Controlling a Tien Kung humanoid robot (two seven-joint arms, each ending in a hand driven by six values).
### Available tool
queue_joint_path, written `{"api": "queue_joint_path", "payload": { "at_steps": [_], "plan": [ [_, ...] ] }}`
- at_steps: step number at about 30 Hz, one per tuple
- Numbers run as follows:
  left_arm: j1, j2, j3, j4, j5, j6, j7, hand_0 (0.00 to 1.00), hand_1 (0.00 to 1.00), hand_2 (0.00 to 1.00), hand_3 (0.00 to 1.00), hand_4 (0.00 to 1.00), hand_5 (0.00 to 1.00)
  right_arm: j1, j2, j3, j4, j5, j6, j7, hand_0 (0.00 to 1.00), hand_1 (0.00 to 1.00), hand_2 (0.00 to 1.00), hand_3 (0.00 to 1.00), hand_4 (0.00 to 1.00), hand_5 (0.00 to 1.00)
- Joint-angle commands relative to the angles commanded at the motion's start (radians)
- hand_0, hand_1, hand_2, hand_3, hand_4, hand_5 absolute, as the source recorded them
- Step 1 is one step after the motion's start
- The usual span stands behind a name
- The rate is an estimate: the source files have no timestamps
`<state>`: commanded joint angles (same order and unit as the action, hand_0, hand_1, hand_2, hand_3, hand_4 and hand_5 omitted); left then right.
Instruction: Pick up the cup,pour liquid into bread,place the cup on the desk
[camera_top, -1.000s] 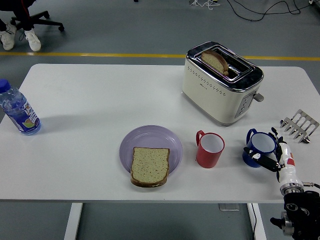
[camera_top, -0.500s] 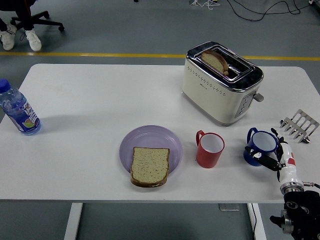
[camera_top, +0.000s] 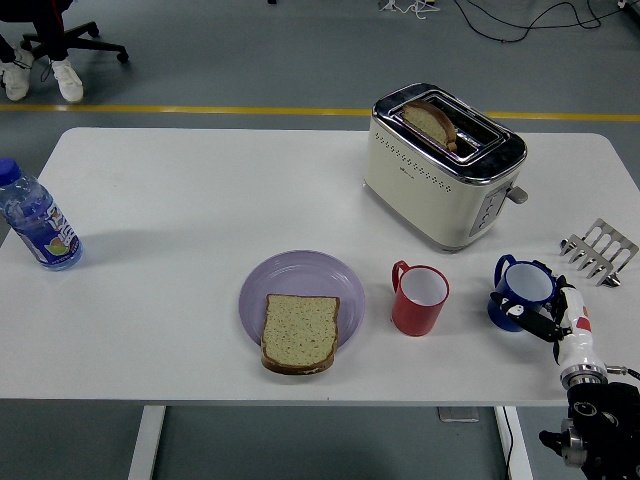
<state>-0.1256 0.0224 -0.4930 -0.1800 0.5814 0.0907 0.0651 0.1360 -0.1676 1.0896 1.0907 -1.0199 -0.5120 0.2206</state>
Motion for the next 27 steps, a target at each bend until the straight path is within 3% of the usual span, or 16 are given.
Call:
{"api": "queue_joint_path", "payload": {
  "at_steps": [4, 5, 11, 12, 17, 18, 23, 24, 27],
  "plan": [
    [0.001, 0.000, -0.005, 0.000, 0.006, 0.000, 0.001, 0.625, 0.557, 0.613, 0.555, 0.376, 0.977, 0.001, 0.000, -0.004, -0.007, 0.025, -0.016, 0.020, 0.696, 0.614, 0.661, 0.732, 0.953, 0.128],
    [0.001, 0.000, -0.005, 0.000, 0.005, 0.000, 0.001, 0.625, 0.557, 0.613, 0.554, 0.377, 0.983, 0.001, 0.000, -0.005, -0.010, 0.030, -0.021, 0.024, 0.583, 0.542, 0.598, 0.652, 0.890, 0.073],
    [0.005, -0.002, -0.006, 0.000, 0.009, 0.000, 0.003, 0.625, 0.557, 0.613, 0.554, 0.377, 0.983, 0.002, 0.001, -0.006, -0.020, 0.048, -0.035, 0.030, 0.583, 0.542, 0.598, 0.652, 0.890, 0.073],
    [0.005, -0.002, -0.006, 0.000, 0.009, 0.000, 0.003, 0.625, 0.560, 0.615, 0.556, 0.376, 0.988, 0.002, 0.001, -0.006, -0.021, 0.049, -0.036, 0.030, 0.518, 0.492, 0.556, 0.587, 0.867, 0.049],
    [0.008, -0.003, -0.005, 0.000, 0.012, -0.001, 0.004, 0.625, 0.560, 0.615, 0.556, 0.376, 0.988, 0.001, 0.002, -0.006, -0.026, 0.056, -0.036, 0.031, 0.518, 0.492, 0.556, 0.587, 0.867, 0.049],
    [0.009, -0.003, -0.005, 0.000, 0.013, -0.001, 0.004, 0.625, 0.562, 0.614, 0.557, 0.375, 0.991, 0.001, 0.003, -0.005, -0.026, 0.058, -0.036, 0.032, 0.448, 0.461, 0.533, 0.553, 0.873, 0.058],
    [0.011, -0.004, -0.006, 0.000, 0.015, -0.002, 0.005, 0.625, 0.562, 0.614, 0.557, 0.375, 0.991, -0.006, 0.005, 0.008, -0.018, 0.056, -0.049, 0.044, 0.448, 0.461, 0.533, 0.553, 0.873, 0.058],
    [0.011, -0.004, -0.006, 0.000, 0.015, -0.002, 0.005, 0.625, 0.563, 0.615, 0.557, 0.376, 0.992, -0.008, 0.005, 0.013, -0.013, 0.049, -0.053, 0.045, 0.361, 0.375, 0.516, 0.516, 0.869, 0.044],
    [0.012, -0.003, -0.004, 0.000, 0.014, -0.001, 0.004, 0.625, 0.563, 0.615, 0.557, 0.376, 0.992, -0.018, 0.003, 0.030, 0.004, 0.031, -0.068, 0.055, 0.361, 0.375, 0.516, 0.516, 0.869, 0.044]
  ]
}}
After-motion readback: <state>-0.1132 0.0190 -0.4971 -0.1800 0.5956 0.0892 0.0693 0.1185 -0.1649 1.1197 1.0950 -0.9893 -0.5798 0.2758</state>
